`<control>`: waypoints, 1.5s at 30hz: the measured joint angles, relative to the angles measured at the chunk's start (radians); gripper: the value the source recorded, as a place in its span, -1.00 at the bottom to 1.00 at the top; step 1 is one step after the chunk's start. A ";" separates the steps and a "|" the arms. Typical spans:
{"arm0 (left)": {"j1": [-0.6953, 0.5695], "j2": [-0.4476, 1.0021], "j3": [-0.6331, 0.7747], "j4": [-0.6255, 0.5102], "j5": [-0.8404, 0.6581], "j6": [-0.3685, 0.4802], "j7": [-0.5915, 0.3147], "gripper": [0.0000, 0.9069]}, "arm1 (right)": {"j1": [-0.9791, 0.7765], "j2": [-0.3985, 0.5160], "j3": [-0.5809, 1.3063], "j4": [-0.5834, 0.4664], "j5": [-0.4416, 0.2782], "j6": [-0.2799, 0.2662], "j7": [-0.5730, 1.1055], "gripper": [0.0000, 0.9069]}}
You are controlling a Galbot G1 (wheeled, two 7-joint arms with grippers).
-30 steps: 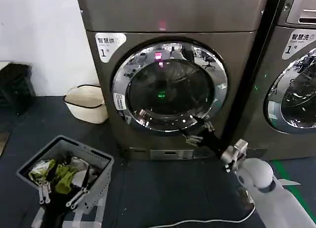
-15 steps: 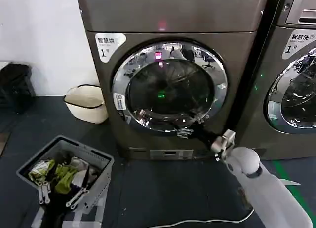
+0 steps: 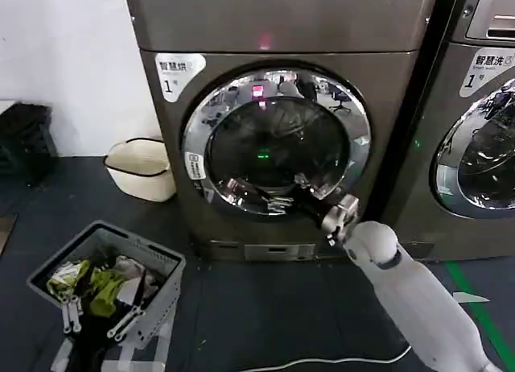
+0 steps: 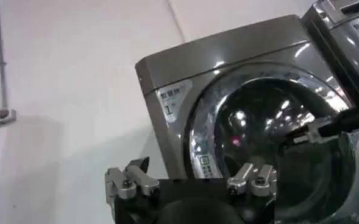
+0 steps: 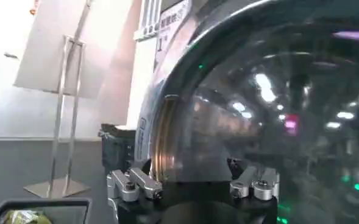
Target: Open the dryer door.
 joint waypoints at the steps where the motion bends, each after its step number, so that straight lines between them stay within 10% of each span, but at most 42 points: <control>1: 0.000 0.000 0.000 0.000 0.000 0.000 0.000 1.00 | 0.005 0.004 -0.005 -0.004 0.000 0.000 0.000 1.00; 45: -0.006 -0.010 0.002 0.002 0.007 -0.005 0.006 1.00 | 0.145 0.225 -0.123 -0.200 -0.073 0.003 0.014 1.00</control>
